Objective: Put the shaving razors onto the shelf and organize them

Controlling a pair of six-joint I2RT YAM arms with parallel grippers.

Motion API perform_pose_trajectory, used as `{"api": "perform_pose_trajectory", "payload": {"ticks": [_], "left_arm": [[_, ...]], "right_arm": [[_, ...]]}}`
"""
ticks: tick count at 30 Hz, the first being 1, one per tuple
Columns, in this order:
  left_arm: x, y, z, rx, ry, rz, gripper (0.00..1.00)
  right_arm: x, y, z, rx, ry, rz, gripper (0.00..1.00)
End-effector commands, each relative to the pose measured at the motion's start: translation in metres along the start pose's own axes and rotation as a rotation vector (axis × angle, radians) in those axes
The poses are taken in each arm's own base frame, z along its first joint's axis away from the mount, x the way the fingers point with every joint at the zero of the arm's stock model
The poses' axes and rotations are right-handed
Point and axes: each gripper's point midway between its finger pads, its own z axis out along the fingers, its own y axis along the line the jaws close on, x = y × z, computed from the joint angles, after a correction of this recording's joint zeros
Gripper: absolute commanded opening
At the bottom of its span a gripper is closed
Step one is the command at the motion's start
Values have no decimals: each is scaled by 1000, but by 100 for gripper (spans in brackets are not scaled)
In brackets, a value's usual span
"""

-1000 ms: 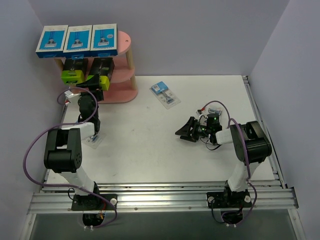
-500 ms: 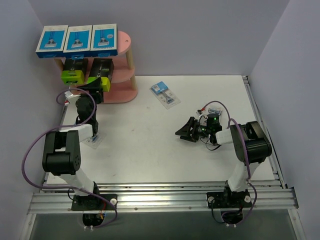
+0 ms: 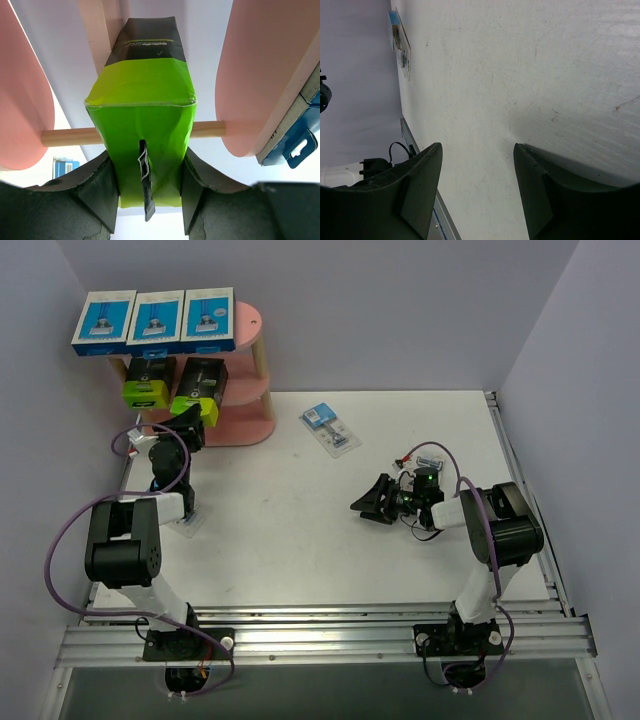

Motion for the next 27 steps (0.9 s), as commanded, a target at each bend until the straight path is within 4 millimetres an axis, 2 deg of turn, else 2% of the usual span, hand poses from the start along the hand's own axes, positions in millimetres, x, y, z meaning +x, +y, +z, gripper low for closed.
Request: {"api": "perform_pose_trajectory", "payload": {"ticks": [1, 2, 8, 16, 27], "left_arm": [[2, -44, 2, 164, 22, -22, 5], [1, -47, 2, 163, 18, -16, 2], [-10, -55, 4, 178, -43, -22, 2], [-20, -71, 19, 231, -100, -34, 2], [-28, -69, 33, 228, -137, -41, 2]], "right_arm": [[40, -64, -7, 256, 56, 115, 56], [39, -64, -7, 257, 55, 114, 56], [39, -66, -7, 261, 56, 116, 56], [40, -67, -6, 262, 59, 118, 56], [41, -69, -6, 266, 65, 122, 56]]}}
